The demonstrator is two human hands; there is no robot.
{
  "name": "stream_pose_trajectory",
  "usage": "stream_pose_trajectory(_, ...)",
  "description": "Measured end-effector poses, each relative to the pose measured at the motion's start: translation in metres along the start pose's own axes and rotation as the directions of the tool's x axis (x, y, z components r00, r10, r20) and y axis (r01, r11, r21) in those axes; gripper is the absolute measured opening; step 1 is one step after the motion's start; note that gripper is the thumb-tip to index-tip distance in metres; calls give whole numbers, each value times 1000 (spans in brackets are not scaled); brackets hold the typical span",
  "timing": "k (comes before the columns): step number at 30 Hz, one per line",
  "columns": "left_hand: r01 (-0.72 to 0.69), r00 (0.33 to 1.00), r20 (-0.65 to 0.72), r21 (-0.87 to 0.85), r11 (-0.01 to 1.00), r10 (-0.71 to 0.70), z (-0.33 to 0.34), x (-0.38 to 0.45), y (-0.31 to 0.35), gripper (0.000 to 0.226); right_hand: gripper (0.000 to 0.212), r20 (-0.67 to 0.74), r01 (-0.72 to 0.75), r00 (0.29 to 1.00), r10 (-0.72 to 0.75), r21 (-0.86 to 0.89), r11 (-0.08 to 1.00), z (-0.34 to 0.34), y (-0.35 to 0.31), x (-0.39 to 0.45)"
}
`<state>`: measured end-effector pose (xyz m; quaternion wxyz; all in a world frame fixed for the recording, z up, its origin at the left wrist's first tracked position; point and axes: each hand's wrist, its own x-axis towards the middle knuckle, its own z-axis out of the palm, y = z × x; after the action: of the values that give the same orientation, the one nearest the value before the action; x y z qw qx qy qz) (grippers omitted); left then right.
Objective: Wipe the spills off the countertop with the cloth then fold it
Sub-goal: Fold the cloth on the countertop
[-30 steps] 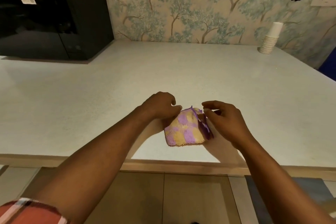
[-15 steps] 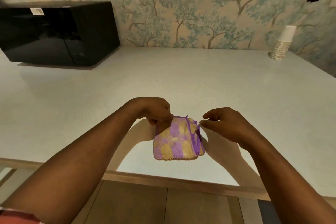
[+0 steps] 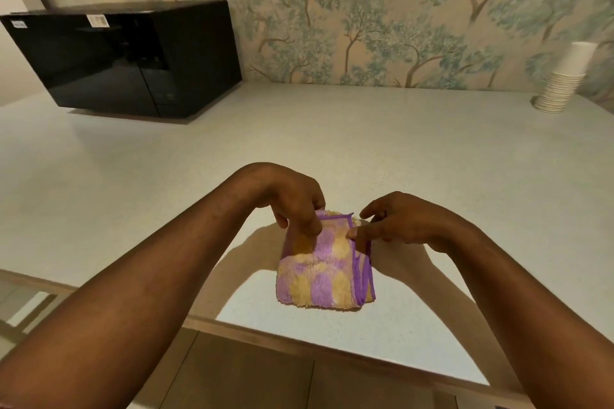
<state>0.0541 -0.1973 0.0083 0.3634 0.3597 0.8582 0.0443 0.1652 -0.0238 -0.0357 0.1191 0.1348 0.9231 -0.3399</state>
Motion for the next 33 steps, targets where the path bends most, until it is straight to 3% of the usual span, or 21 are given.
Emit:
stream_pose_trajectory(5,-147,989,-17,-83,986,147,-14,-8,8,2,41,79,45,995,-60,179,983,-13,10,0)
stream_pose_trajectory(10,-257,954,-204,-163,953,222,-28,2,17,18,36,-1,69,997,-74,378,923,-29,28,-1)
stream_pose_trajectory(14,-360,904,-331,-250,899,270,-40,22,29,17,11,-99,118,992,-82,457,881,-50,43,-6)
stream_pose_trajectory(24,-608,778,-540,-516,604,322,-63,106,81,40,10,-422,182,906,21,434,882,-142,98,1)
stream_pose_trajectory(29,-624,769,-585,-602,498,256,-77,166,126,34,12,-467,126,877,110,445,887,-194,143,27)
stream_pose_trajectory(33,-581,803,-566,-673,457,187,-86,216,169,36,4,-457,23,863,216,462,886,-234,182,53)
